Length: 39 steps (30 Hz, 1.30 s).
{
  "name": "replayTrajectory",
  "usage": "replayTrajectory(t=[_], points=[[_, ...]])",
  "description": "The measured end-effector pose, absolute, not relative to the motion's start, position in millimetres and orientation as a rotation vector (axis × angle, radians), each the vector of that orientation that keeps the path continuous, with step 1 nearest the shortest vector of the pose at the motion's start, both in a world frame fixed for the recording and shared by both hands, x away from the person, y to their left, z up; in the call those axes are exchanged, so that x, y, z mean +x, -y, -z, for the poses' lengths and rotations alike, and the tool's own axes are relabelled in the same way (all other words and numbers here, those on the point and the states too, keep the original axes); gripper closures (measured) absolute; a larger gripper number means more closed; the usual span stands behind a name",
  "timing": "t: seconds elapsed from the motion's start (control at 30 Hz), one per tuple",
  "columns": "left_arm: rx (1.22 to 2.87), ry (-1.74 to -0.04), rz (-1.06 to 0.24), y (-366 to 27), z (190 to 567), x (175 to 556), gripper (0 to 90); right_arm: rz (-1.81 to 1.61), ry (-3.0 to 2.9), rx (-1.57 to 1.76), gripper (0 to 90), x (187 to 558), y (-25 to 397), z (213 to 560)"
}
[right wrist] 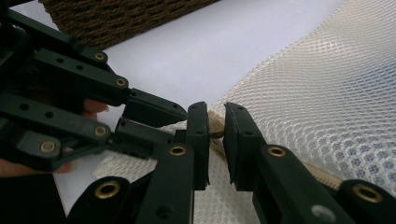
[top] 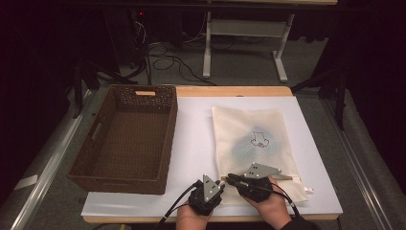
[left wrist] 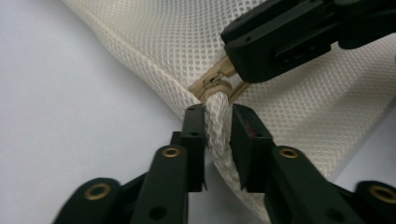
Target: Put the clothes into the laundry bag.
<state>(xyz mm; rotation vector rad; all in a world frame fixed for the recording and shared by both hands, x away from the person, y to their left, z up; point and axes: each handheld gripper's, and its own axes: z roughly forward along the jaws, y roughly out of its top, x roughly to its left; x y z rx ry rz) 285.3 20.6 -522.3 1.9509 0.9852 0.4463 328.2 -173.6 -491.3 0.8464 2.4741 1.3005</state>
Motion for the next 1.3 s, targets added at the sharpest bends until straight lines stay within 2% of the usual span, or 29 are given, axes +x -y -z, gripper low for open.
replayTrajectory(t=[0.2, 0.3, 0.6, 0.73, 0.9, 1.07, 1.3], points=[[1.888, -1.004, -0.323, -28, 521, 292, 61.0, -1.309, -2.459, 0.833, 82.0, 325, 176, 488], [1.853, -1.015, -0.279, -30, 519, 295, 59.5, -1.291, -2.460, 0.816, 82.0, 322, 176, 489], [1.804, -1.064, -0.138, -40, 527, 307, 62.8, -1.280, -2.452, 0.787, 82.0, 318, 176, 489], [1.818, -1.058, -0.124, -39, 527, 309, 67.7, -1.278, -2.455, 0.782, 82.1, 318, 176, 489], [1.837, -1.048, -0.181, -36, 524, 305, 82.6, -1.272, -2.462, 0.783, 81.8, 316, 175, 491], [1.848, -1.017, -0.297, -32, 518, 299, 84.4, -1.281, -2.467, 0.780, 80.7, 314, 175, 492], [1.856, -0.987, -0.391, -28, 516, 294, 84.8, -1.299, -2.483, 0.792, 76.4, 314, 175, 494]])
